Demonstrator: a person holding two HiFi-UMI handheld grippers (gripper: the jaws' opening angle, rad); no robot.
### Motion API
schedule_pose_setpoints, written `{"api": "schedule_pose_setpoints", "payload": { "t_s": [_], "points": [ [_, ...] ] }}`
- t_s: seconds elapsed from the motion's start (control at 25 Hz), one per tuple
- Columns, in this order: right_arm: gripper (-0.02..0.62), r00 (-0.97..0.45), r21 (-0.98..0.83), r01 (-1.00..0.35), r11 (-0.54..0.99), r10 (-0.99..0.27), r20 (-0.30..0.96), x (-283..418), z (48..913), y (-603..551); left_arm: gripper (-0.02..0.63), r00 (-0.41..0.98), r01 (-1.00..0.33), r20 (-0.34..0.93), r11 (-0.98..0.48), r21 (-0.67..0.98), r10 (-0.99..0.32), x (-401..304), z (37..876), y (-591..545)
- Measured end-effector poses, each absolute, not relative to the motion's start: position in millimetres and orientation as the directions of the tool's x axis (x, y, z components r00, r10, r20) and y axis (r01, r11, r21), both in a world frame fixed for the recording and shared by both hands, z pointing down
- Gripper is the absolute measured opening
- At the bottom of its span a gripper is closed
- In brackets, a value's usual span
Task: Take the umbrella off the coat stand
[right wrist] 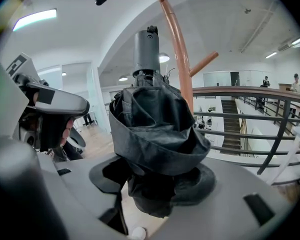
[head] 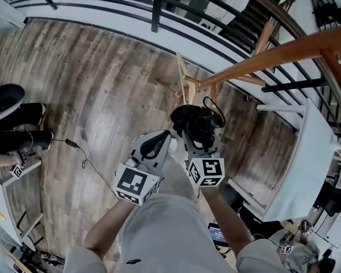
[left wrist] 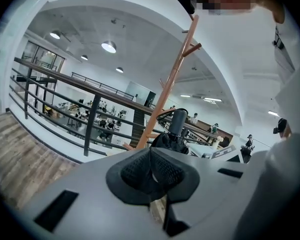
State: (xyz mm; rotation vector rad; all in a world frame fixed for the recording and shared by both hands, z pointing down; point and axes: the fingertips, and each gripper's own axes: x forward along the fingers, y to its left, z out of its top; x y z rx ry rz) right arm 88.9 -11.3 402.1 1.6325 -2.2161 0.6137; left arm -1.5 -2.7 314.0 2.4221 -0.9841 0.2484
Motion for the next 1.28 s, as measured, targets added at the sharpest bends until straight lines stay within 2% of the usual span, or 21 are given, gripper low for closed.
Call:
{"api": "schedule_pose_setpoints", "payload": {
  "t_s": [0.88, 1.04, 1.28],
  "points": [
    [0.270, -0.385, -0.146, -0.923, 0.356, -0.845, 0.371, 81.0, 257.5, 29.0, 0.025, 0.765, -0.642, 0.231, -0.682, 0.350, -0.601, -11.3, 206.5, 26.7],
    [0.270, -0.385, -0.167, -0.923, 0.348, -0.862, 0.329, 90.9, 227.4, 33.3, 0.025, 0.779, -0.624, 0.217, -0.690, 0.367, -0.589, -2.9, 186.4, 27.8],
    [0.270, -0.372, -0.207, -0.925, 0.318, -0.867, 0.331, 129.2, 205.7, 44.8, 0.025, 0.810, -0.584, 0.188, -0.731, 0.352, -0.556, 28.7, 159.7, 37.5]
  ]
}}
